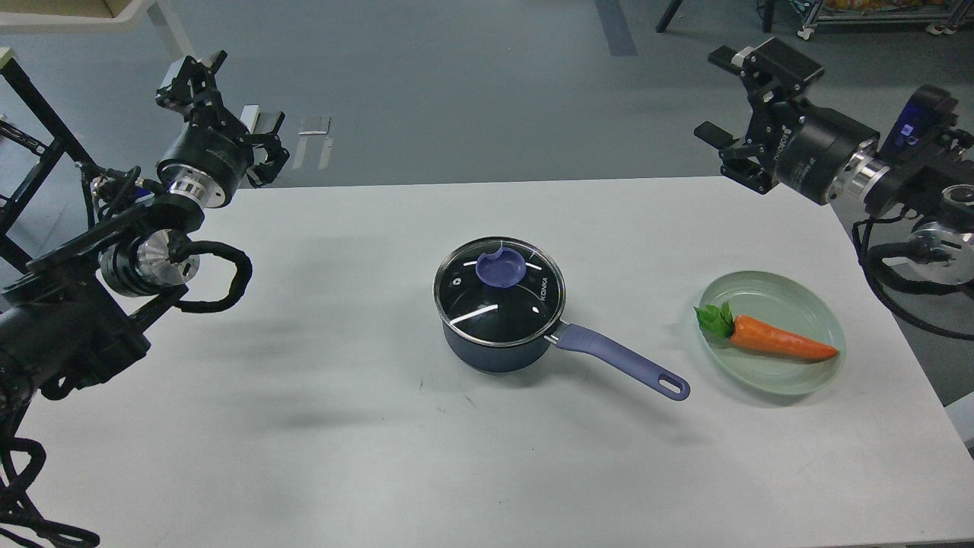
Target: Open pot lid
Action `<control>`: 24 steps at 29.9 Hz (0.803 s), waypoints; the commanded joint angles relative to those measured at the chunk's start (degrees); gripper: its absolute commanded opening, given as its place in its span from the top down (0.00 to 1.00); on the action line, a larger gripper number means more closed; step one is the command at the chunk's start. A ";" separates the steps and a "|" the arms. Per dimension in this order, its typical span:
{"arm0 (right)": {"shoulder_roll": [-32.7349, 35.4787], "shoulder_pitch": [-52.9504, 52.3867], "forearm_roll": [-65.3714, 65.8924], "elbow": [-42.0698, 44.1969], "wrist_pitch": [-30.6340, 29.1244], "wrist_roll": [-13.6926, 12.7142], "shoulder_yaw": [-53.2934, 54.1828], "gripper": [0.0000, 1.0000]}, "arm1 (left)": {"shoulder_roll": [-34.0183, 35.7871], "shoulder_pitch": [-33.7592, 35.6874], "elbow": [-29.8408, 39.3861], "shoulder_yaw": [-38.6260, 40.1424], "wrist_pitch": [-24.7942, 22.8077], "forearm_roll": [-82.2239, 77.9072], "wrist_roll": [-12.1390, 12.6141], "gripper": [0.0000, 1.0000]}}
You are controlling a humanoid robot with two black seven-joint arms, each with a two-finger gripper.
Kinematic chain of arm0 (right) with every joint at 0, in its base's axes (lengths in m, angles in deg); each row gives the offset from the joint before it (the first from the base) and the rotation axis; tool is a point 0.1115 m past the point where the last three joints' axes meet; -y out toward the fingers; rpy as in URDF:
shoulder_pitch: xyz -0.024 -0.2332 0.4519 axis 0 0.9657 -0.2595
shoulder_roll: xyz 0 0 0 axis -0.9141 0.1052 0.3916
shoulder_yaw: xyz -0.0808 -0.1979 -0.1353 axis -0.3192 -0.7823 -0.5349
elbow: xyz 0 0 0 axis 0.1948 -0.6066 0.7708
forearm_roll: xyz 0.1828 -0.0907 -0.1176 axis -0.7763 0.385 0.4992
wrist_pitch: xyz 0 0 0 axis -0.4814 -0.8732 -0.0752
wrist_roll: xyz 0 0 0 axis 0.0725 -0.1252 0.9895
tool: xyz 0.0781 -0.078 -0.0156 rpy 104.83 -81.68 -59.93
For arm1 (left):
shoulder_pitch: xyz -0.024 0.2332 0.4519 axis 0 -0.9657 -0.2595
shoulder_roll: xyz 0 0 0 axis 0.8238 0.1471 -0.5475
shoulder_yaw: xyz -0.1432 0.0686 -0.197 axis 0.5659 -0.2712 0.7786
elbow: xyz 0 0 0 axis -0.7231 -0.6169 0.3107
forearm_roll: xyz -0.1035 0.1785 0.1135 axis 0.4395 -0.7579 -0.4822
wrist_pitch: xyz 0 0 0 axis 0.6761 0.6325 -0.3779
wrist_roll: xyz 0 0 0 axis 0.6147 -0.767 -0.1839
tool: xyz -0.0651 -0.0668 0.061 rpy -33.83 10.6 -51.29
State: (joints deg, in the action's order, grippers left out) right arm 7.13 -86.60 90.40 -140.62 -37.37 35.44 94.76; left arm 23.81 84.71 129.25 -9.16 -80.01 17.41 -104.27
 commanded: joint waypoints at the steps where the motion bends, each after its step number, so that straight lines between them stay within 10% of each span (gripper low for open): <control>1: -0.03 -7.27 8.84 -3.98 0.73 0.30 -9.49 0.00 | 1.14 -0.25 0.26 -0.02 -0.61 -0.06 0.00 0.01; 24: -9.96 -27.24 54.48 -13.84 8.73 0.30 -47.66 0.20 | 3.95 -0.25 0.53 -0.38 -3.16 -0.15 0.53 0.01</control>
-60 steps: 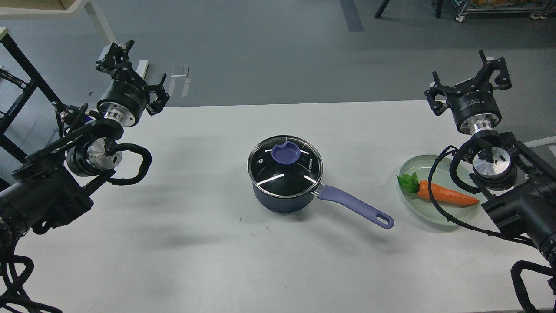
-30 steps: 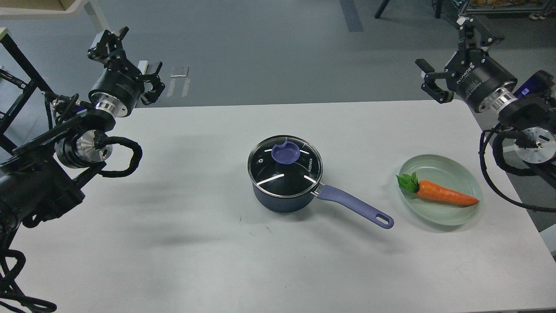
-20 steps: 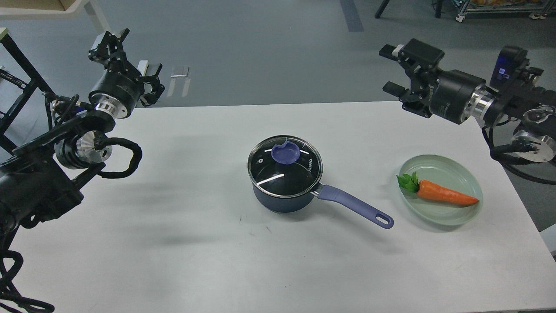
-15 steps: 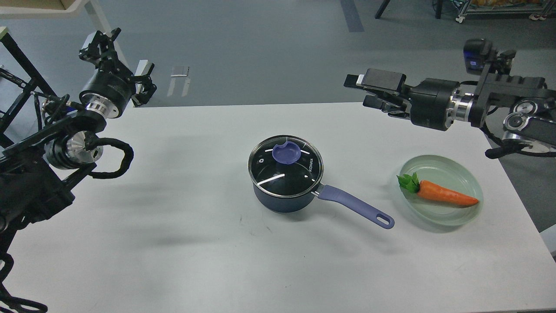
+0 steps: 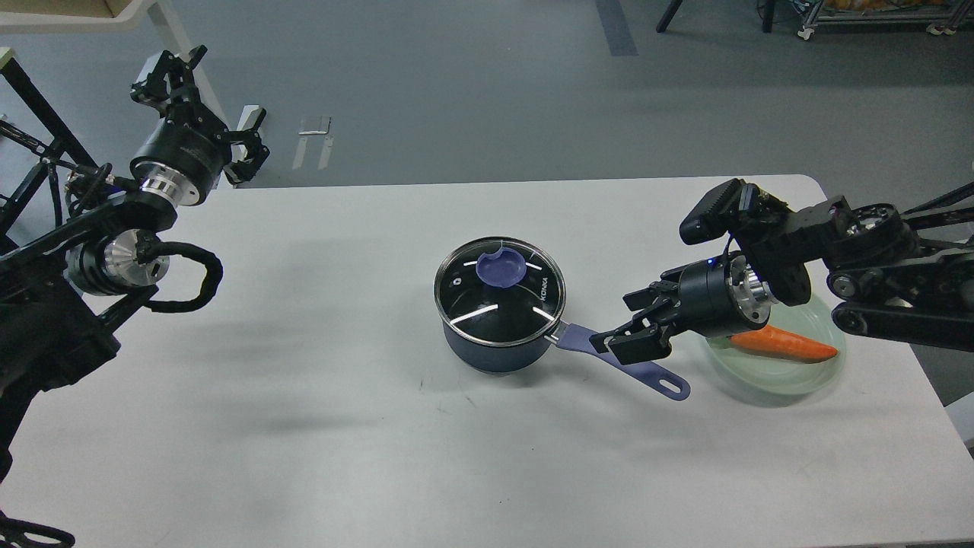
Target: Open pot lid
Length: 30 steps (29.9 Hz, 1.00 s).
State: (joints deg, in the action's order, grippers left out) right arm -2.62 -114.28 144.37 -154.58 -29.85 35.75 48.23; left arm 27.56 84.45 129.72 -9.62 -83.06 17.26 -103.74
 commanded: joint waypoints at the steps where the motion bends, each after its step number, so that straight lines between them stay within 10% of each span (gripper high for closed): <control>1: -0.20 0.62 0.51 0.12 1.39 -0.01 -1.13 0.23 | 0.30 0.00 -0.03 0.08 -0.20 0.00 0.00 0.01; 30: -3.46 3.00 -3.36 1.88 1.39 0.08 -1.40 0.68 | 3.11 0.44 0.05 -0.18 0.33 -0.61 0.17 0.01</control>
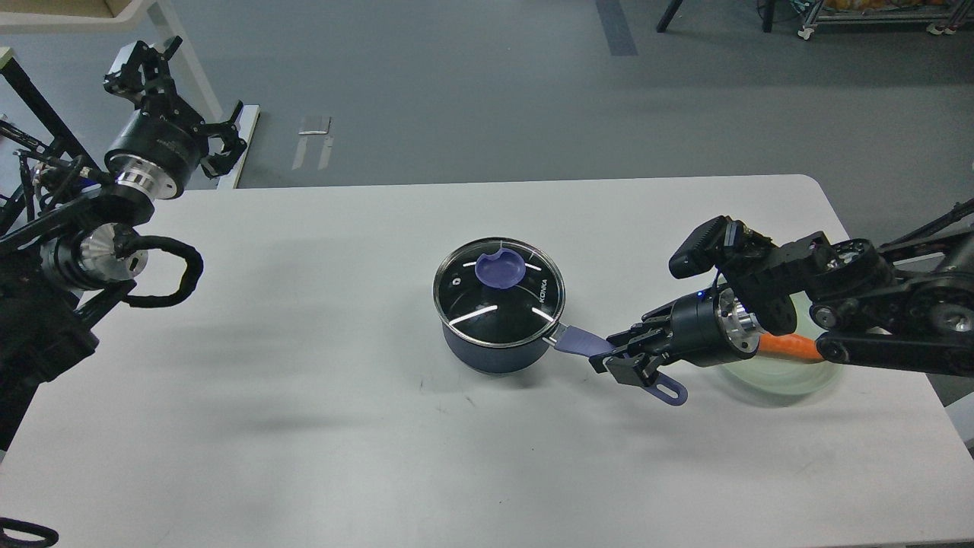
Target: Open pot lid
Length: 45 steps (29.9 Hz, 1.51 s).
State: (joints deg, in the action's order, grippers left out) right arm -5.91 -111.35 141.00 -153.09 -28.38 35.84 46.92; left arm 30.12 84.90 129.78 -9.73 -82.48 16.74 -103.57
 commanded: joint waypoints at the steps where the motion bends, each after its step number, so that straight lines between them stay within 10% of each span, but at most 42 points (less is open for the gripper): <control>1: -0.17 0.07 0.01 0.48 -0.08 -0.01 -0.08 0.68 | 0.80 0.00 0.08 0.01 -0.25 -0.09 -0.08 0.01; 26: -0.17 0.86 0.01 0.39 -0.43 0.08 -0.08 0.69 | 2.30 0.52 3.15 -0.86 -0.25 -0.88 0.01 0.01; 45: -0.44 0.94 0.01 0.39 -0.43 0.34 0.09 0.76 | -0.15 14.05 19.94 -6.83 3.08 -65.08 0.18 0.01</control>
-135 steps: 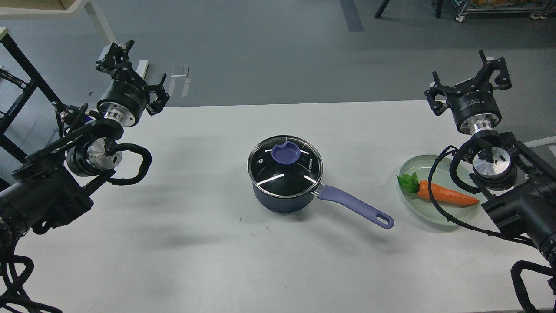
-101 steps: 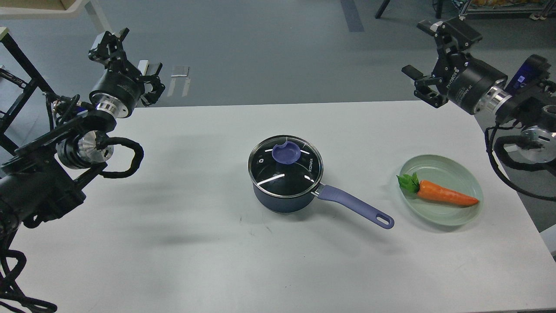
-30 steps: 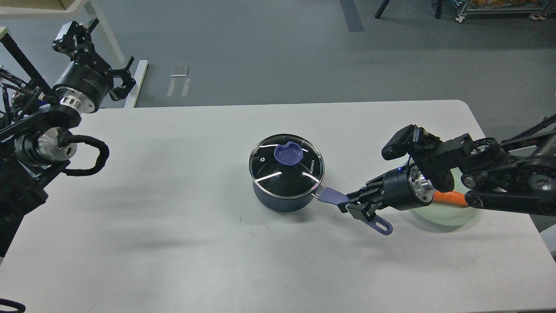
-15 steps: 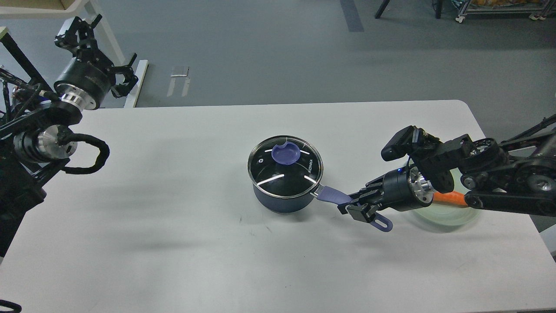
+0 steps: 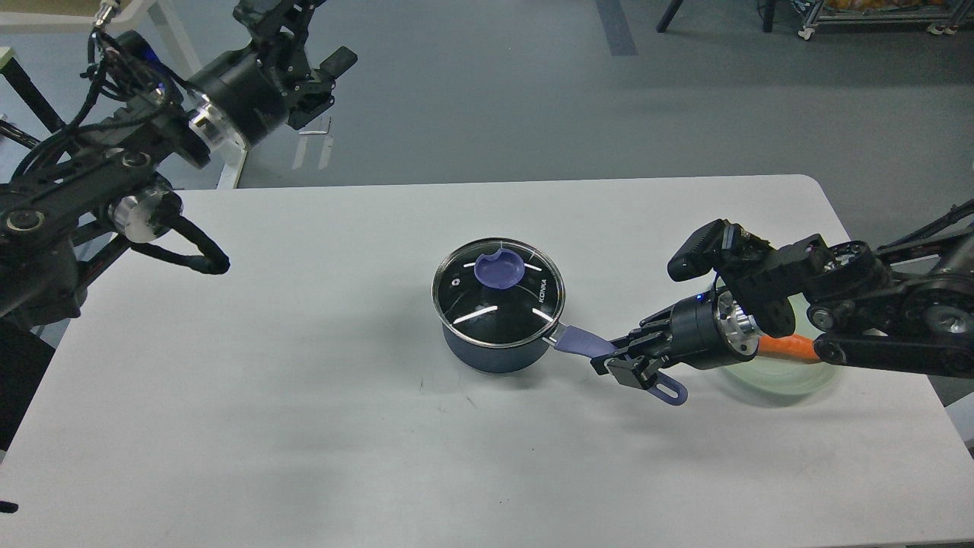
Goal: Open pot lid
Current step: 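Reach the left gripper over the pot and grasp the purple lid knob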
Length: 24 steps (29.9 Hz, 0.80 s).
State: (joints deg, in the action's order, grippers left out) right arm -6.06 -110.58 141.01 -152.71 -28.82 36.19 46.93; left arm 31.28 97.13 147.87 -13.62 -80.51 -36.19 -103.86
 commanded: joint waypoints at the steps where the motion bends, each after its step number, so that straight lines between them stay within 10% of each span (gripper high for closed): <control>1: -0.46 0.17 0.00 0.09 0.09 -0.01 0.08 0.76 | -2.19 2.35 2.64 -4.25 1.73 -16.38 0.47 0.01; 13: -0.46 0.35 -0.09 0.18 0.00 0.08 0.08 0.76 | -12.03 2.62 4.14 -15.42 11.66 -55.59 0.73 0.02; 24: -0.37 0.52 -0.09 0.09 0.00 0.08 0.08 0.76 | -16.70 2.01 -5.34 -20.08 14.30 -59.31 1.96 0.02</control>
State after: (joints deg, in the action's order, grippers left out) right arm -6.52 -110.06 140.91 -152.58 -28.79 36.27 47.02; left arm 14.97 99.58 145.24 -32.08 -67.64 -95.47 -101.76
